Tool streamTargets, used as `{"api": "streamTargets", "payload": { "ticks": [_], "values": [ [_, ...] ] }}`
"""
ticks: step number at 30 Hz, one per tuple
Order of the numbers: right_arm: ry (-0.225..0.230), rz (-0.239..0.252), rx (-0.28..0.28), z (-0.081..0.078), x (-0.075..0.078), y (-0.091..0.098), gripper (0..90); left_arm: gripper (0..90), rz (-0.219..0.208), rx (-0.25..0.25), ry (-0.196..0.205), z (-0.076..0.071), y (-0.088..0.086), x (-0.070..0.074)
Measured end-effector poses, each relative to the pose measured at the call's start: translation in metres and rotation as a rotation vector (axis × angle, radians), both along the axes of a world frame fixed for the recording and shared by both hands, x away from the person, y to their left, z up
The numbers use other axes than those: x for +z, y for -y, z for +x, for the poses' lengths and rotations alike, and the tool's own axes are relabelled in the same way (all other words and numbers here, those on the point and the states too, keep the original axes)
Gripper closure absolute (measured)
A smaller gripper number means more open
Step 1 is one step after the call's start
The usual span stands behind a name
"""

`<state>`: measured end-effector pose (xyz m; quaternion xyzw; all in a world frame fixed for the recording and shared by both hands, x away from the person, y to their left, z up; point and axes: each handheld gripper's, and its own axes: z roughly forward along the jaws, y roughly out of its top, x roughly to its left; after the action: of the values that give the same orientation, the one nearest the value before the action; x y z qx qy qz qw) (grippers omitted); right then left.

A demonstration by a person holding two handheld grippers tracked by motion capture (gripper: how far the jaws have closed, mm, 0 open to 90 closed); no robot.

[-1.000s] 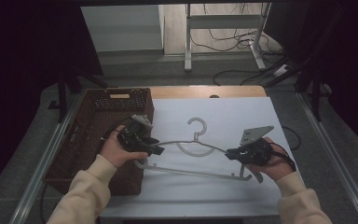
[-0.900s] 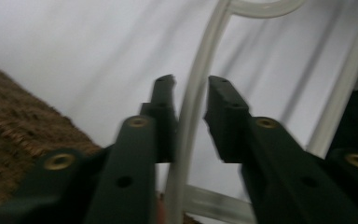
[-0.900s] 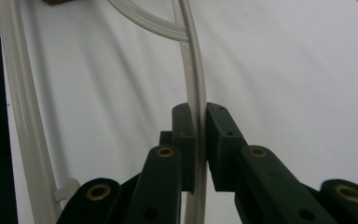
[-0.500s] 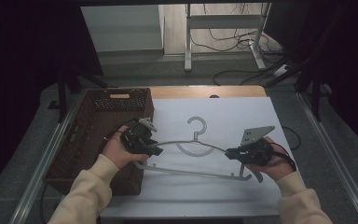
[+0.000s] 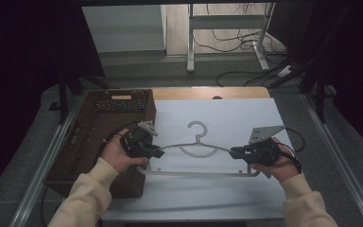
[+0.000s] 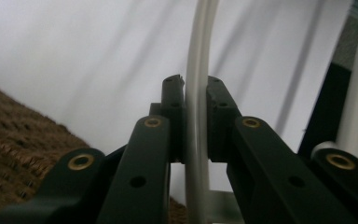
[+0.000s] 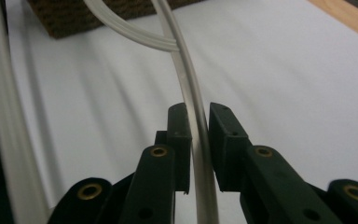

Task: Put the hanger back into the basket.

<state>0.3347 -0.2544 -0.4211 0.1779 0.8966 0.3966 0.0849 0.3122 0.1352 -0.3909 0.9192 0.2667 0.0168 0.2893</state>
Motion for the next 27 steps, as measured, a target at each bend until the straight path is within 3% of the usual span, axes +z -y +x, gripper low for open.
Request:
{"api": "streamTargets", "payload": {
  "ticks": [1,3,4,5,6,7,8,9,14,18,23,27],
  "values": [
    [-0.008,0.029,-0.021,0.001,0.001,0.002,75.7,81.2,-0.011,0.000,0.011,-0.002,0.000,0.002],
    [-0.008,0.041,-0.021,0.001,0.002,0.002,73.7,81.3,-0.019,0.003,0.028,-0.004,-0.001,0.004],
    [-0.012,0.053,-0.025,0.001,0.002,0.002,70.1,81.3,-0.027,0.008,0.036,-0.005,-0.003,0.006],
    [-0.018,0.078,-0.051,0.002,0.003,0.003,56.3,81.3,-0.033,0.017,0.038,-0.006,-0.005,0.007],
    [-0.018,0.078,-0.051,0.002,0.003,0.003,56.3,81.3,-0.041,0.028,0.044,-0.006,-0.007,0.008],
    [-0.021,0.129,-0.095,0.003,0.006,0.007,49.6,81.2,-0.052,0.037,0.044,-0.007,-0.009,0.009],
    [-0.021,0.129,-0.095,0.003,0.006,0.007,49.6,81.2,-0.058,0.044,0.051,-0.007,-0.012,0.009],
    [-0.018,0.189,-0.138,0.005,0.011,0.013,41.5,81.1,-0.063,0.051,0.056,-0.008,-0.014,0.010],
    [-0.022,0.251,-0.189,0.006,0.015,0.026,36.6,80.9,-0.096,0.081,0.089,-0.012,-0.023,0.015],
    [-0.040,0.317,-0.237,0.009,0.014,0.041,37.5,80.9,-0.155,0.081,0.100,-0.015,-0.028,0.020],
    [-0.042,0.344,-0.263,0.009,0.014,0.051,37.5,80.9,-0.173,0.107,0.132,-0.019,-0.035,0.030],
    [-0.039,0.366,-0.295,0.008,0.013,0.063,37.2,80.9,-0.215,0.131,0.146,-0.021,-0.046,0.033]
  ]
}}
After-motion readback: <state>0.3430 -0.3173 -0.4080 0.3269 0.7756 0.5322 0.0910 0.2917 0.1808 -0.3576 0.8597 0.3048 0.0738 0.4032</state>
